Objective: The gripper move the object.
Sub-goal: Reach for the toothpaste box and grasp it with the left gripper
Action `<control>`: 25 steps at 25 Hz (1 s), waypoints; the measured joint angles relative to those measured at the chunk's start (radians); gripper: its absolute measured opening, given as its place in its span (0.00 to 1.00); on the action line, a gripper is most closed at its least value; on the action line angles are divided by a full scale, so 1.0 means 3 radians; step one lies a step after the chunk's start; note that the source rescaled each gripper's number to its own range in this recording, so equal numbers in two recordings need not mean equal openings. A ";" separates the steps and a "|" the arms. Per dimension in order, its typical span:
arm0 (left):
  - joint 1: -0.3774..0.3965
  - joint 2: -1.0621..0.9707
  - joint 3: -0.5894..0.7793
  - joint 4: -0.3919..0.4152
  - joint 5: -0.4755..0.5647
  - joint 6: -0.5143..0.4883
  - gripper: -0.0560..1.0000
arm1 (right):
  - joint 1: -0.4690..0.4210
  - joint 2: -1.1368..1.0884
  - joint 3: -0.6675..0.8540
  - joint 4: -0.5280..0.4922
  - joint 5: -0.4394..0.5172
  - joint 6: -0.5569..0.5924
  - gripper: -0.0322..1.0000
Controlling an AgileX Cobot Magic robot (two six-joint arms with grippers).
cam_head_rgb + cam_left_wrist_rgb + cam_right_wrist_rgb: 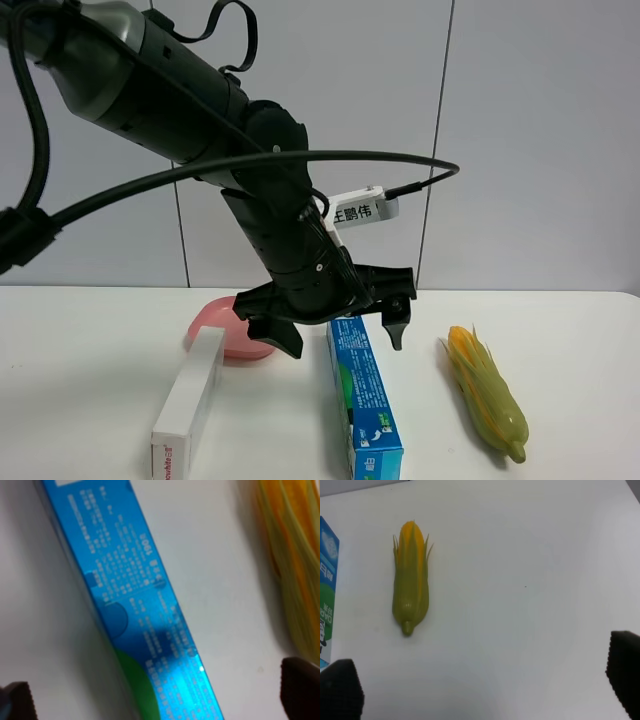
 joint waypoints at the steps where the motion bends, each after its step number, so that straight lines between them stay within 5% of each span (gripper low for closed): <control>1: -0.0022 0.0000 0.0000 0.0057 0.0029 -0.0036 1.00 | 0.0000 0.0000 0.0000 0.0000 0.0000 0.0000 1.00; 15: -0.0064 0.0000 0.0000 0.0462 0.0122 -0.0276 1.00 | 0.0000 0.0000 0.0000 0.0000 0.0000 0.0000 1.00; 25: -0.0091 0.0029 0.0000 0.0459 0.0067 -0.0454 1.00 | 0.0000 0.0000 0.0000 0.0000 0.0000 0.0000 1.00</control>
